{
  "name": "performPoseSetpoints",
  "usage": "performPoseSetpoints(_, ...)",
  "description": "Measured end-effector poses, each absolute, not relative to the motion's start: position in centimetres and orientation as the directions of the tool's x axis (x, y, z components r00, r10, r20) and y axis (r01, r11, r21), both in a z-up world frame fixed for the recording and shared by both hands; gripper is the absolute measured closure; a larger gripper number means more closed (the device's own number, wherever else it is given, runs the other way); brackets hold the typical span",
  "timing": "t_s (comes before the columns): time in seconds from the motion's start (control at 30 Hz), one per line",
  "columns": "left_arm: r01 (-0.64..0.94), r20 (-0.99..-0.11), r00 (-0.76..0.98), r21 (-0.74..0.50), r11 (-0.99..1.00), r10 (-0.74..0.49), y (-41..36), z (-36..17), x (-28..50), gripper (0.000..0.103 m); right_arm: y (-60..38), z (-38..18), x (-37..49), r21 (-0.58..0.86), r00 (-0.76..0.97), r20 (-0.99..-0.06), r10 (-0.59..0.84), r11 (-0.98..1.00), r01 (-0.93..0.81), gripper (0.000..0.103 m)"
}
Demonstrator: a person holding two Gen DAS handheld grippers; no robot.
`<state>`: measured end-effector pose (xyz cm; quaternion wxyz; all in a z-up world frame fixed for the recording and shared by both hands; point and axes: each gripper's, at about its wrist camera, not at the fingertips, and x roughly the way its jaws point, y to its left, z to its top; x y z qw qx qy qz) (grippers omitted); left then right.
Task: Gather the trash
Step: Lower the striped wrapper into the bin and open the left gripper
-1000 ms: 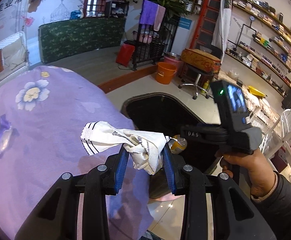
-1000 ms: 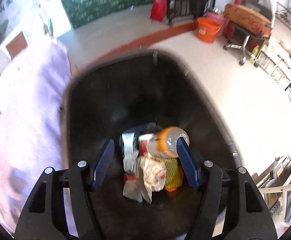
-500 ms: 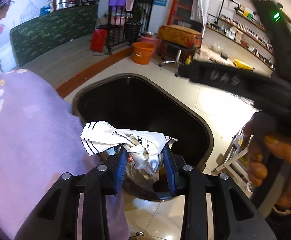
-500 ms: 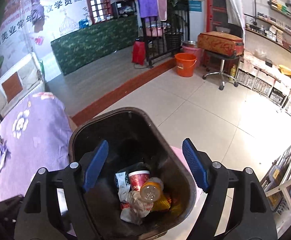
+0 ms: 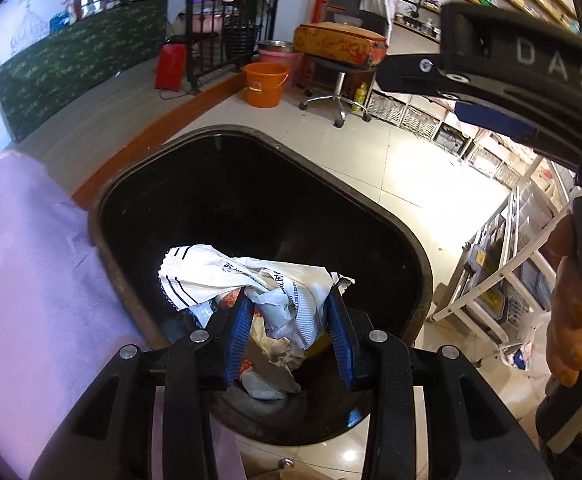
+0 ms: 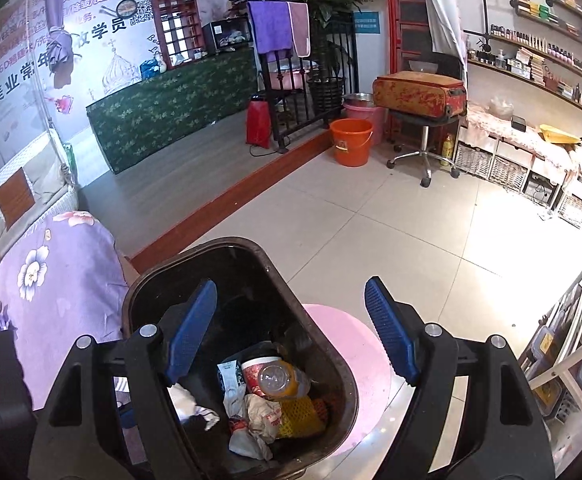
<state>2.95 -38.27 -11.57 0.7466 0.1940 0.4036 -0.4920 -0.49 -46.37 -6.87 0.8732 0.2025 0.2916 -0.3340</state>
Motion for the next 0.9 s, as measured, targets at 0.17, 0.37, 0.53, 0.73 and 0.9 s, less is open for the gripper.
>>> performPoseSetpoints(0.17, 0.903, -0.790, 0.185, -0.099, 0.419, -0.584, -38.5, -12.0, 3.2, 0.032, -46.6, -6.9, -0.8, 0.167, 0.607, -0.645, -0.465, 0.689, 0.705, 0.027)
performPoseSetpoints(0.37, 0.908, -0.755, 0.194, -0.104, 0.406, -0.627, -37.8, -11.1, 2.1, 0.013, -47.2, -6.9, -1.3, 0.185, 0.606, -0.643, -0.468, 0.672, 0.717, 0.022)
performPoseSetpoints(0.53, 0.911, -0.714, 0.238, -0.071, 0.406, -0.659, -36.4, -9.8, 0.7, 0.007, -47.4, -6.7, -1.3, 0.200, 0.615, -0.633, -0.470, 0.668, 0.717, 0.013)
performPoseSetpoints(0.73, 0.888, -0.687, 0.308, -0.040, 0.458, -0.658, -32.9, -8.7, 0.4, 0.006, -46.3, -7.0, -0.1, 0.219, 0.646, -0.641, -0.415, 0.707, 0.672, 0.012)
performPoseSetpoints(0.9, 0.859, -0.678, 0.335, -0.067, 0.508, -0.655, -29.8, -8.1, 1.0, 0.006, -44.4, -7.1, 1.6, 0.230, 0.676, -0.645, -0.356, 0.753, 0.616, 0.012)
